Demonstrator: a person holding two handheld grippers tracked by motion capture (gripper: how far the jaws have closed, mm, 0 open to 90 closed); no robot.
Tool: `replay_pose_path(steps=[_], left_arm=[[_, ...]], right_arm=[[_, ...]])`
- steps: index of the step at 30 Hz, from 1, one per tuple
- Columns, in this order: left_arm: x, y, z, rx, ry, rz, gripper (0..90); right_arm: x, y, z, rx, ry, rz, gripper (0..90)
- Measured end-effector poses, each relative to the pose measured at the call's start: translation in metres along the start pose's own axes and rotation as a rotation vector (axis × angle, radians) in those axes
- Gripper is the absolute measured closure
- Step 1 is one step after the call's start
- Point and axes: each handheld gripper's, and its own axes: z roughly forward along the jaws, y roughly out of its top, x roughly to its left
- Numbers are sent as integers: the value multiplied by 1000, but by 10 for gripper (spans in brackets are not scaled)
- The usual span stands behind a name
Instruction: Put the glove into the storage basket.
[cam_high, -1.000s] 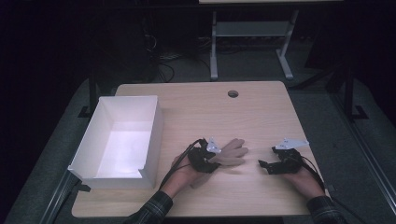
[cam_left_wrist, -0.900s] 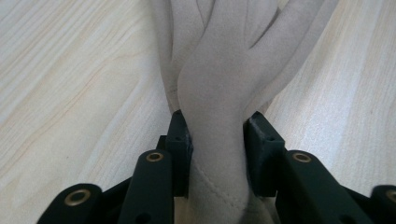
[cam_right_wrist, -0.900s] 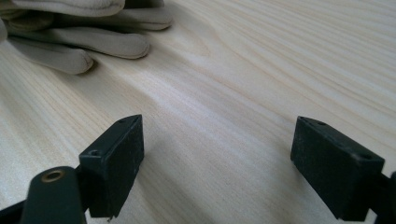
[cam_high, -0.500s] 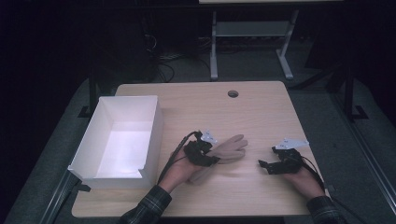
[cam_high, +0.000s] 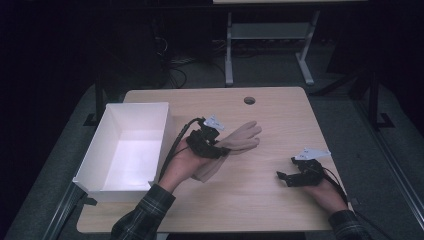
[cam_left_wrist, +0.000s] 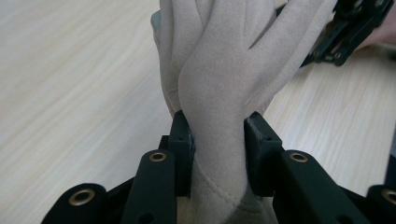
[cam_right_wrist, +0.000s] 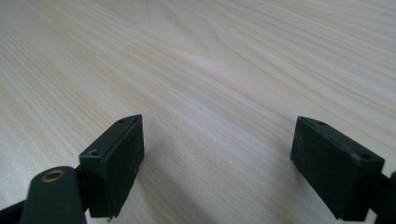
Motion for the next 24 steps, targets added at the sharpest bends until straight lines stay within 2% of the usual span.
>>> replay_pose_path(steps=[6, 12, 18, 24], left_arm=[[13, 9, -31, -13, 33, -2, 679], [28, 8, -63, -38, 83, -22, 679], [44, -4, -91, -80, 126, -75, 679], [61, -24, -114, -98, 175, -126, 679]], right_arm=[[0, 0, 0, -1, 0, -1, 170], [0, 0, 0, -1, 2, 2, 169], [0, 0, 0, -1, 1, -2, 170], [0, 0, 0, -1, 1, -2, 170]])
